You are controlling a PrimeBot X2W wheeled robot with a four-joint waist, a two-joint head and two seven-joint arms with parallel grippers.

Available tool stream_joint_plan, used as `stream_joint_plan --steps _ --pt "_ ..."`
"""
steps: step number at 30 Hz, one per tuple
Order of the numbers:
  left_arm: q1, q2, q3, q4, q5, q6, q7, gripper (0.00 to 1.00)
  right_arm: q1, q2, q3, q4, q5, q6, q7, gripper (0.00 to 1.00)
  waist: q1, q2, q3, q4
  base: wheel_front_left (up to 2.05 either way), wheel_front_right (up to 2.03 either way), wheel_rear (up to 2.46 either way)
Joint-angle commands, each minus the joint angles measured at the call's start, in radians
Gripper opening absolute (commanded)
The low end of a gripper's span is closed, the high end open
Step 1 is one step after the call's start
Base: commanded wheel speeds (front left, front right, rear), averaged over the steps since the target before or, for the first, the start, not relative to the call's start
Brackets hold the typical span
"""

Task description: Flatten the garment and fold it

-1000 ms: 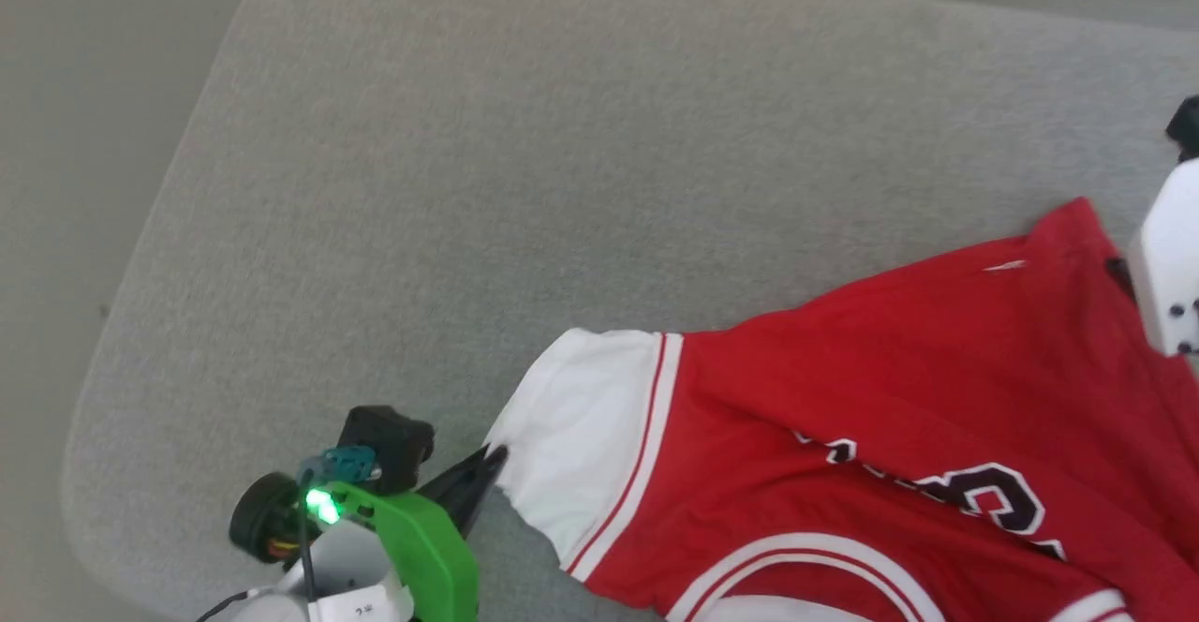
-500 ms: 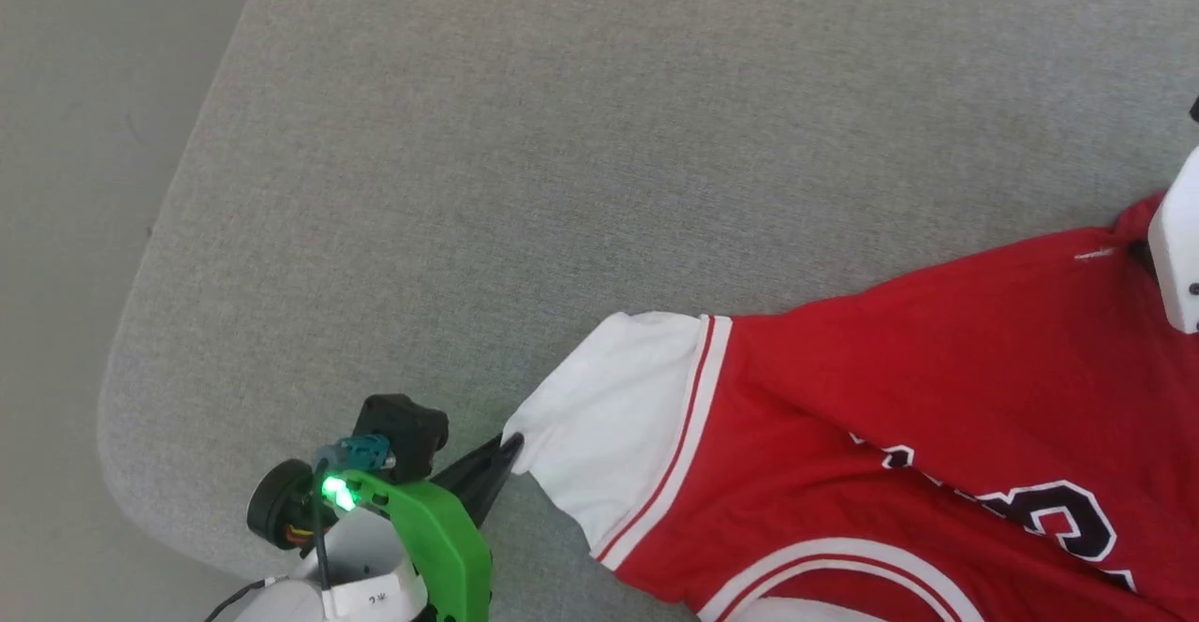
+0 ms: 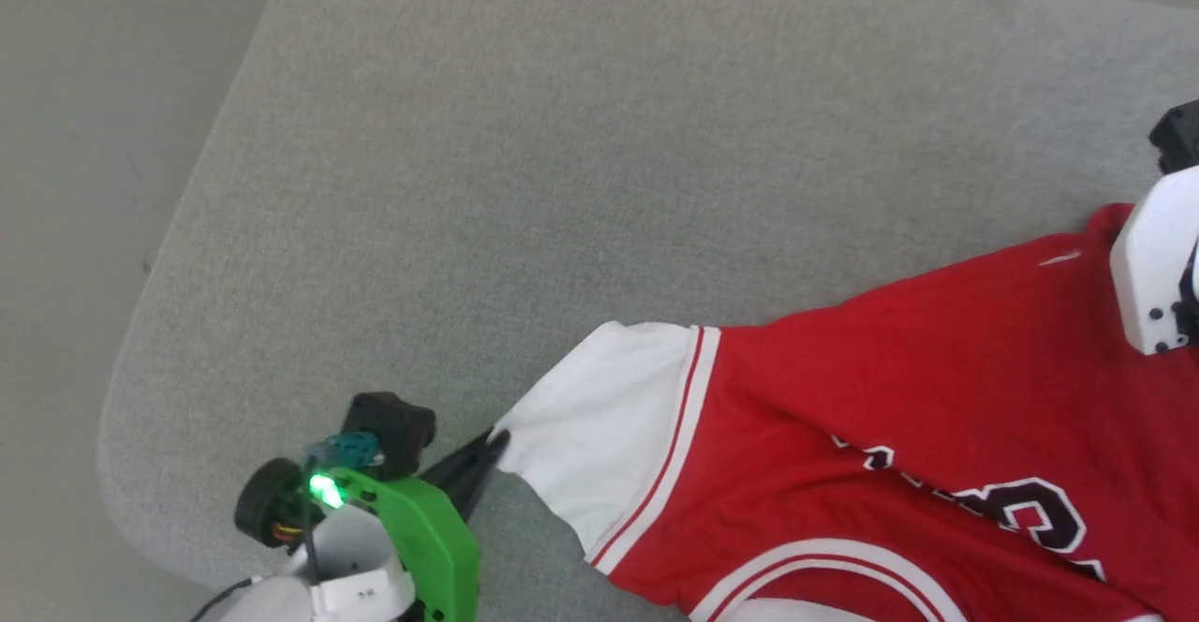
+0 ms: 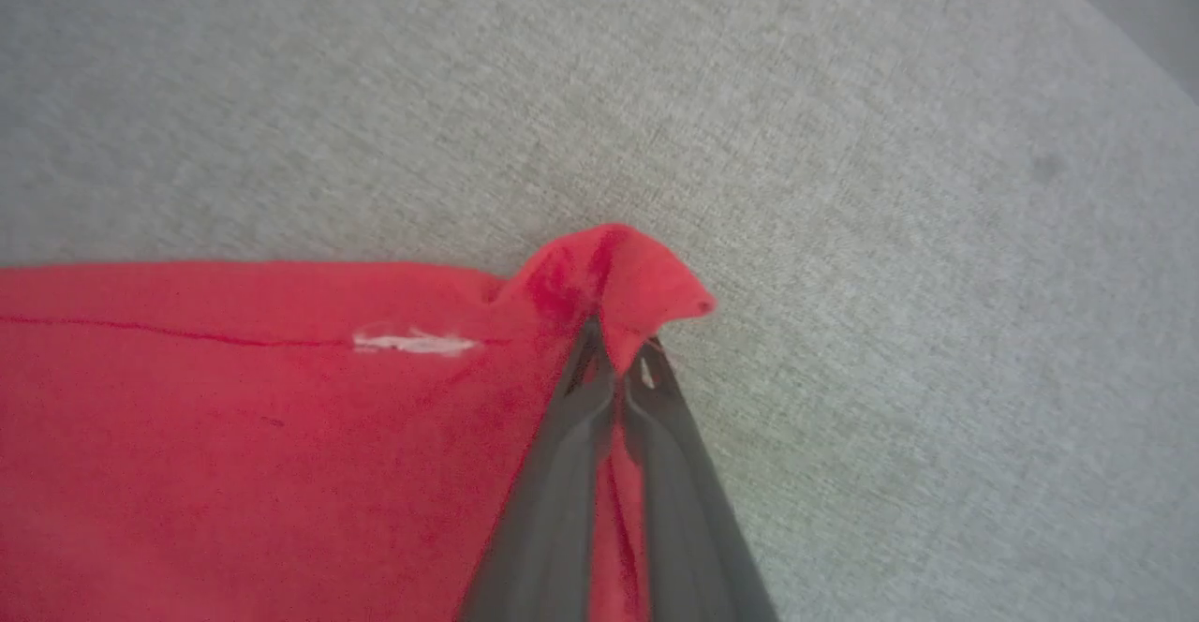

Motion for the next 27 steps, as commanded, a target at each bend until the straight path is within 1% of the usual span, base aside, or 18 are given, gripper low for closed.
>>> stream_joint_plan --steps 1,6,11,13,16,18,20,22,27 --pt "-0.003 0.010 0.011 -0.005 0.002 0.006 -0.010 0.00 0.004 0.003 0.009 0.006 0.012 -0.001 -0.032 0.00 -0.0001 0.0000 -0.068 -0.037 0.00 0.00 0.00" --pt "-0.006 0.033 0.048 -0.033 0.001 0.021 -0.028 0.00 -0.012 -0.018 0.028 -0.020 0.047 -0.001 -0.132 0.00 -0.0001 0.0000 -0.155 -0.078 0.00 0.00 0.00" --pt "-0.028 0.051 0.096 -0.071 0.013 0.042 -0.061 0.00 -0.019 -0.057 0.072 -0.104 0.082 -0.001 -0.227 0.00 -0.0001 0.0000 -0.232 -0.122 0.00 0.00 0.00" --pt "-0.042 0.058 0.113 -0.088 0.017 0.046 -0.072 0.00 -0.021 -0.068 0.075 -0.136 0.095 -0.001 -0.256 0.00 -0.0001 0.0000 -0.255 -0.139 0.00 0.00 0.00" --pt "-0.059 0.069 0.154 -0.128 0.003 0.056 -0.083 0.00 -0.031 -0.068 0.064 -0.178 0.107 -0.001 -0.295 0.00 -0.0001 0.0000 -0.279 -0.172 0.00 0.00 0.00" --pt "-0.079 0.092 0.183 -0.160 0.014 0.062 -0.089 0.00 -0.041 -0.069 0.055 -0.200 0.109 -0.001 -0.312 0.00 -0.0001 0.0000 -0.290 -0.191 0.00 0.00 0.00" --pt "-0.102 0.103 0.213 -0.195 0.014 0.068 -0.097 0.00 -0.050 -0.068 0.044 -0.227 0.110 -0.001 -0.329 0.00 -0.0001 0.0000 -0.299 -0.206 0.00 0.00 0.00" --pt "-0.128 0.118 0.230 -0.233 0.014 0.060 -0.098 0.00 -0.059 -0.067 0.032 -0.262 0.108 -0.001 -0.349 0.00 -0.0001 0.0000 -0.306 -0.222 0.00 0.00 0.00" --pt "-0.206 0.133 0.279 -0.297 0.016 0.061 -0.107 0.00 -0.072 -0.068 -0.004 -0.354 0.101 -0.001 -0.377 0.00 -0.0001 0.0000 -0.321 -0.250 0.00 0.00 0.00"
